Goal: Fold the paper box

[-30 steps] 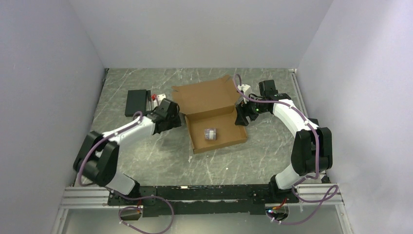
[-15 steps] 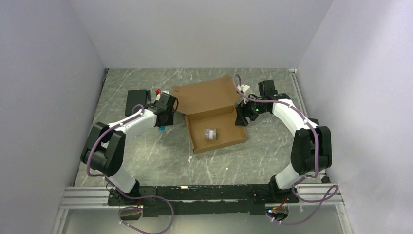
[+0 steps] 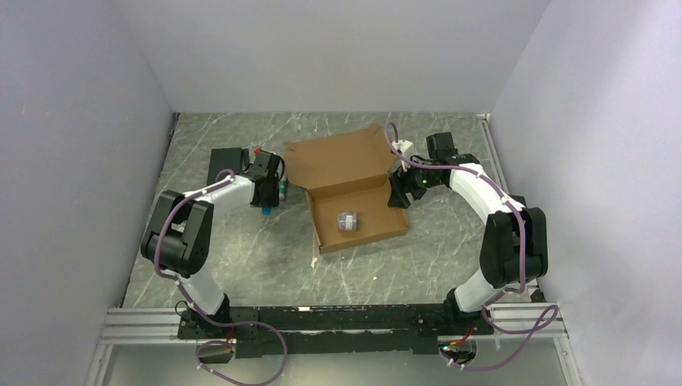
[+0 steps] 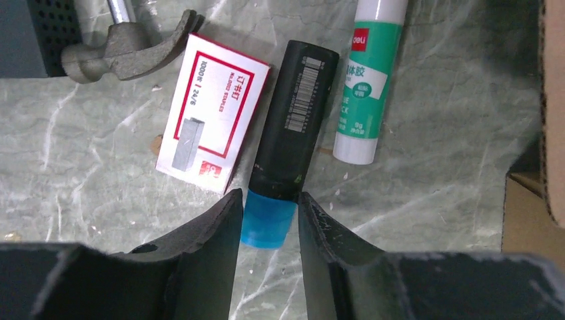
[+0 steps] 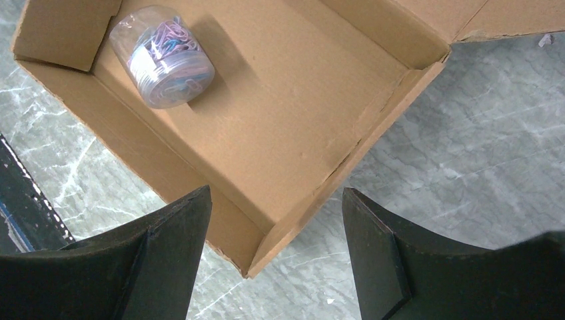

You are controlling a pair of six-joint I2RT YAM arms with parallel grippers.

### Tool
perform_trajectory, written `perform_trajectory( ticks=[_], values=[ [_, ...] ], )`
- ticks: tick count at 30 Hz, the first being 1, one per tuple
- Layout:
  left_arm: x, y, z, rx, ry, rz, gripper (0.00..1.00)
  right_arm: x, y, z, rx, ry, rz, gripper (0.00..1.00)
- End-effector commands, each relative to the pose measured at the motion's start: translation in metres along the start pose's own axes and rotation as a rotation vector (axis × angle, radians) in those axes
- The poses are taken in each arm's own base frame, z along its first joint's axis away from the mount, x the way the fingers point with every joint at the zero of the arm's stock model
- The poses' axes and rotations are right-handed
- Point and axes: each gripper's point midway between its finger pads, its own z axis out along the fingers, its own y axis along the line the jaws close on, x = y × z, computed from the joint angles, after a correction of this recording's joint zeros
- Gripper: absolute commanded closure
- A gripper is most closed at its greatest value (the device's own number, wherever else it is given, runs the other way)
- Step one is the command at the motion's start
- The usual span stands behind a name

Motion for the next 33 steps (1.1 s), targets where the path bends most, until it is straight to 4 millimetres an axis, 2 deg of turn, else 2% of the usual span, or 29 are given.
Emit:
perform_trajectory(
  ticks=[1,5,15,18,23,27,33],
  values=[
    [-0.021,-0.009,0.004,0.078,-0.035,-0.001,0.57,-0.015,-0.001,-0.004,-0.009,-0.041,-0.041,0.24],
    [-0.019,-0.008,0.011,0.091,-0.013,-0.008,0.52,-0.016,-0.001,-0.005,-0.009,-0.042,-0.042,0.24],
    [-0.004,-0.006,0.021,0.096,0.037,-0.02,0.51,-0.015,-0.002,-0.004,-0.008,-0.041,-0.04,0.24],
    [0.003,-0.005,0.021,0.096,0.047,-0.031,0.58,-0.015,-0.001,-0.004,-0.01,-0.039,-0.04,0.24],
    [0.009,-0.005,0.012,0.113,0.043,-0.061,0.81,-0.015,-0.001,-0.004,-0.01,-0.039,-0.039,0.24],
    [0.011,-0.011,-0.009,0.174,0.007,-0.115,0.92,-0.014,-0.002,-0.004,-0.008,-0.038,-0.038,0.24],
    [0.003,-0.014,-0.046,0.257,-0.087,-0.19,0.99,-0.016,-0.001,-0.005,-0.008,-0.041,-0.04,0.24]
  ],
)
